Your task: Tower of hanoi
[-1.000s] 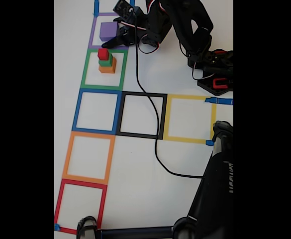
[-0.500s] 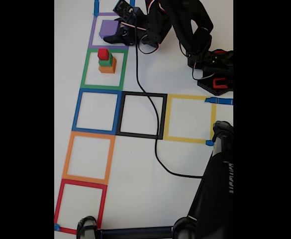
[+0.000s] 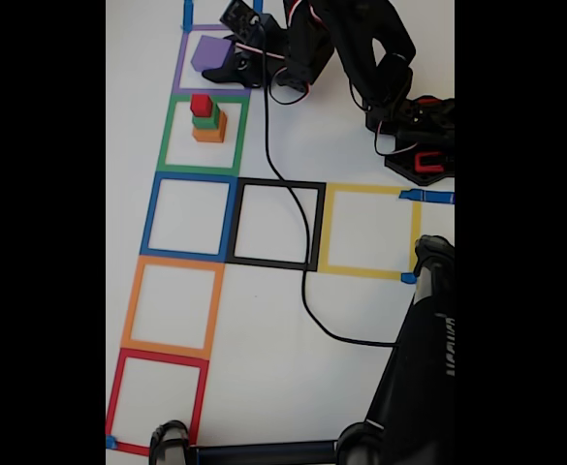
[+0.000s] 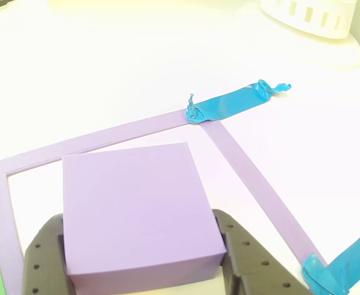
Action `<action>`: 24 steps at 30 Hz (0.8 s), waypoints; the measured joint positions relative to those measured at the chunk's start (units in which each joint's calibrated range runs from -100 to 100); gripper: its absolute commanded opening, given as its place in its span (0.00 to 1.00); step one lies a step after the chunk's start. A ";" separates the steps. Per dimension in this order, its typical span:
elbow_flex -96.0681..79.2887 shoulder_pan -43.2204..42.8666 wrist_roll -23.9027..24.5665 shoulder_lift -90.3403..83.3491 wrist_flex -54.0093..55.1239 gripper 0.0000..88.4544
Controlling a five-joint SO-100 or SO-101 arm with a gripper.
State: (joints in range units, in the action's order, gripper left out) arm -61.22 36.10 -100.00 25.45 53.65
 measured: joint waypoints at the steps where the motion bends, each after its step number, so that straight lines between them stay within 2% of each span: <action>1: 0.00 -0.35 0.00 -0.68 -0.89 0.16; 7: -1.24 -3.86 0.00 -10.38 -10.16 0.16; 12: -1.15 -5.27 0.00 -24.23 -25.96 0.15; 18: 8.94 -4.10 0.00 -38.58 -54.25 0.15; 24: 34.17 -3.04 0.00 -42.72 -91.17 0.15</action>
State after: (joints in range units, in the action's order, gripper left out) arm -27.05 33.06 -100.00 -17.26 -37.53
